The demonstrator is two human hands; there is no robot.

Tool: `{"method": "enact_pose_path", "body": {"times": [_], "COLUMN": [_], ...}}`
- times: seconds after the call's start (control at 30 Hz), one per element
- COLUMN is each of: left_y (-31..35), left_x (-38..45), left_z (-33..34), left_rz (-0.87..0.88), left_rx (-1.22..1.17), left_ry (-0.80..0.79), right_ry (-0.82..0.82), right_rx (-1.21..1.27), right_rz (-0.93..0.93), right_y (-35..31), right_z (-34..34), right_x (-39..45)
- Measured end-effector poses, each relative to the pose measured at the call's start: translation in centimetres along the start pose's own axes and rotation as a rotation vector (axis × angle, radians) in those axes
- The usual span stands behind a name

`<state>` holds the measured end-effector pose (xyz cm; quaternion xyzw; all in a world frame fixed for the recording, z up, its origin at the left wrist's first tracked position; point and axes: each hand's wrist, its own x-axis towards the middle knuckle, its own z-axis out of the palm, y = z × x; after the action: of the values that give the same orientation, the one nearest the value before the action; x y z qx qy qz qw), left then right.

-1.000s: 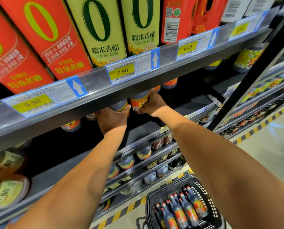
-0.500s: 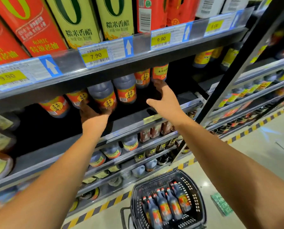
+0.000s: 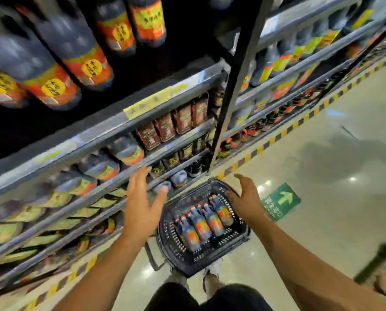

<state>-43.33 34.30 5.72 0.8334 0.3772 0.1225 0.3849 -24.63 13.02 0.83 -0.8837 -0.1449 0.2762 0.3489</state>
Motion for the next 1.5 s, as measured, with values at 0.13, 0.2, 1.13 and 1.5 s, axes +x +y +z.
{"method": "enact_pose_path", "body": {"times": [0.13, 0.2, 1.13, 1.5], "left_y": [-8.4, -12.4, -44.6, -45.3], "left_x": [-2.3, -3.5, -5.5, -4.3], "left_z": [9.8, 13.8, 50.4, 51.0], "left_rz": [-0.325, -0.457, -1.228, -1.297], "left_rx": [0.074, 0.098, -0.127, -0.222], "left_ry": [-0.336, -0.425, -0.339, -0.293], "right_ry": [-0.089, -0.187, -0.263, -0.276], "right_rx": [-0.082, -0.128, -0.493, -0.552], "right_rz": [0.162, 0.273, 0.544, 0.582], "right_y": [9.7, 17.8, 45.4, 46.1], "right_z": [1.6, 4.1, 32.8, 33.2], "right_x": [-0.2, 0.5, 20.7, 23.0]}}
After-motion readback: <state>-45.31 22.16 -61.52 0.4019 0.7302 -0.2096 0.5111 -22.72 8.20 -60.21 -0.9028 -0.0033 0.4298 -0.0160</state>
